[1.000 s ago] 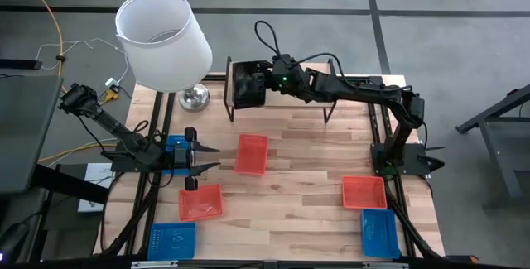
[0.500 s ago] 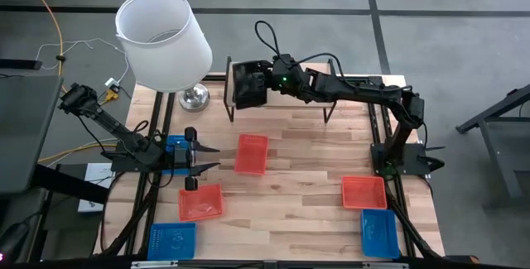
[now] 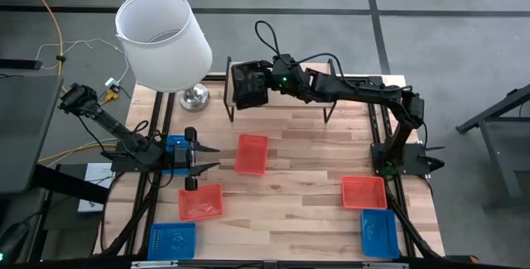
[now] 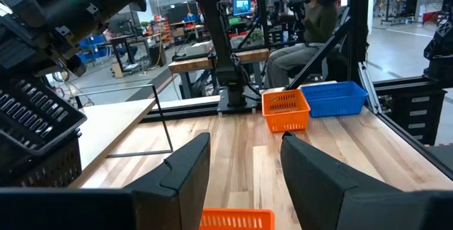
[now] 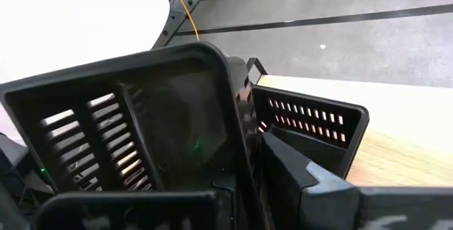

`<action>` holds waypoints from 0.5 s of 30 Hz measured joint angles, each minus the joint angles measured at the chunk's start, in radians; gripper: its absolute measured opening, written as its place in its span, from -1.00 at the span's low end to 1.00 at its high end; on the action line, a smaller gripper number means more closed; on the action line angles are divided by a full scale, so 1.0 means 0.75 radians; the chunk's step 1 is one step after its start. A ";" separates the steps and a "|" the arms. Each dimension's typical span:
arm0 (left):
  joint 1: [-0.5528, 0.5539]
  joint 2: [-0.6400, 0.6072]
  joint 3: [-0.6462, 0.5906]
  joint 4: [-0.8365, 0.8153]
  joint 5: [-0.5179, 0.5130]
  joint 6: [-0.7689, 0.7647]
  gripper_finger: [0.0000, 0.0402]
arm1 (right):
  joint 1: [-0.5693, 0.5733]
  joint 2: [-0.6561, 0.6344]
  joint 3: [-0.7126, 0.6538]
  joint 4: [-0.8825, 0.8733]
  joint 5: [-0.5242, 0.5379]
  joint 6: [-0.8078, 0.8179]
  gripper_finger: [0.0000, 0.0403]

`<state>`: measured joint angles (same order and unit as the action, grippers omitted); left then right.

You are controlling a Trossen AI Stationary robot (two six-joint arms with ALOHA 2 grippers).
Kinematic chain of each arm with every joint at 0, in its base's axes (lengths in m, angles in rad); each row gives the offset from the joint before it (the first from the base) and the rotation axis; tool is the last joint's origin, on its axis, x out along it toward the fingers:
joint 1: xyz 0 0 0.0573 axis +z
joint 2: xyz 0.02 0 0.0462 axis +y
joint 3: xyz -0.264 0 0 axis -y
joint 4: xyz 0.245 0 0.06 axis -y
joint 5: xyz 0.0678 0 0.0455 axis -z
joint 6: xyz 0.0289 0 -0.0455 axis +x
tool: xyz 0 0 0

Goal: Stack baskets on shelf by color
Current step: Stack the black bin on top of the black bin on the shelf

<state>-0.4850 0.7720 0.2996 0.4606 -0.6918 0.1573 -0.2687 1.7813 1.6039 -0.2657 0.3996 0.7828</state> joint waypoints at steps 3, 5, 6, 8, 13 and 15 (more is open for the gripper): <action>0.000 0.000 0.000 0.000 0.000 0.000 -0.20 | 0.000 0.000 -0.001 0.000 0.001 0.003 -0.77; 0.000 0.000 0.000 0.000 0.000 0.000 -0.20 | 0.001 0.000 -0.001 0.000 0.015 0.003 -0.76; 0.000 0.000 0.000 0.000 0.000 0.000 -0.20 | 0.001 0.000 -0.001 0.000 0.017 0.003 -0.76; 0.000 0.000 0.000 0.000 0.000 0.000 -0.20 | 0.001 0.000 -0.001 -0.001 0.021 0.003 -0.76; 0.000 0.000 0.000 0.000 0.000 0.002 -0.20 | 0.001 0.000 -0.001 -0.001 0.021 0.003 -0.76; 0.000 0.000 0.000 0.000 0.000 0.001 -0.20 | 0.001 0.000 -0.001 -0.001 0.021 0.003 -0.76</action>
<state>-0.4850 0.7723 0.2996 0.4609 -0.6918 0.1581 -0.2680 1.7813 1.6035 -0.2661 0.4156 0.7853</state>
